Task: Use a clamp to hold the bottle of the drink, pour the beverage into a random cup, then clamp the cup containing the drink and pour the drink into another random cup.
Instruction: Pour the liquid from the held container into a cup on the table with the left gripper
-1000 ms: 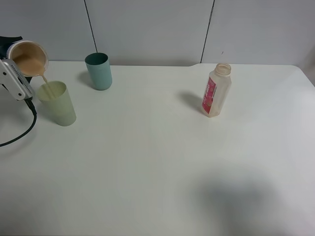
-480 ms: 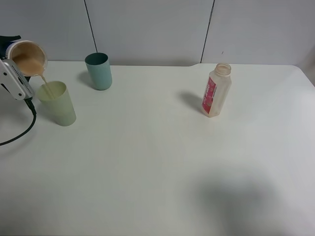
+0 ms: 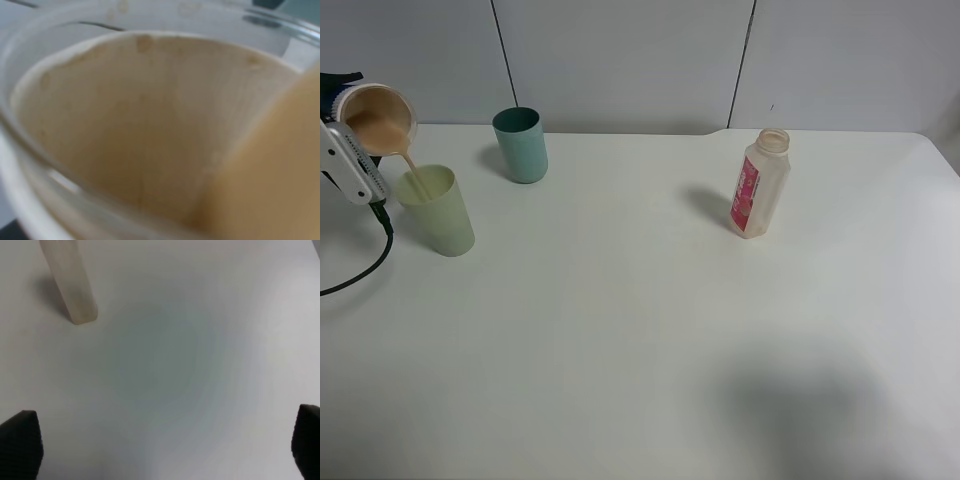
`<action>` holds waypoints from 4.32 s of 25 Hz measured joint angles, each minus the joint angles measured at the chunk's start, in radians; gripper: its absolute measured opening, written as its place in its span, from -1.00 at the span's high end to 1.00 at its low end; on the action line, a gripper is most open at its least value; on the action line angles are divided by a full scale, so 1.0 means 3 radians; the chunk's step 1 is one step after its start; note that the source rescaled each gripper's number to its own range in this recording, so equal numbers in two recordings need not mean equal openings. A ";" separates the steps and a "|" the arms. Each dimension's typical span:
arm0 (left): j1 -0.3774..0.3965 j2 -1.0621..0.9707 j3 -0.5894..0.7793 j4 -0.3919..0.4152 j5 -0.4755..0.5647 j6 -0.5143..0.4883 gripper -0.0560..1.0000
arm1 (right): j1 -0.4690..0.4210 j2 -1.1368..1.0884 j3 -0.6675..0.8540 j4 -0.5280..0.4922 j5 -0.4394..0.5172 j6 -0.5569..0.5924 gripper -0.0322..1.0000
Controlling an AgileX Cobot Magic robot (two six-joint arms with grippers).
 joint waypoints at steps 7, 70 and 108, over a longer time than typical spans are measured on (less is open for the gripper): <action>0.0000 0.0000 0.0000 -0.0007 0.0000 0.0059 0.87 | 0.0000 0.0000 0.0000 0.0000 0.0000 0.0000 -1.00; 0.0000 -0.0164 0.0004 -0.0057 -0.0024 0.0533 0.87 | 0.0000 0.0000 0.0000 0.0000 0.0000 0.0000 -1.00; 0.0000 -0.0164 0.0004 0.0134 -0.0024 0.0634 0.87 | 0.0000 0.0000 0.0000 0.0000 0.0000 0.0000 -1.00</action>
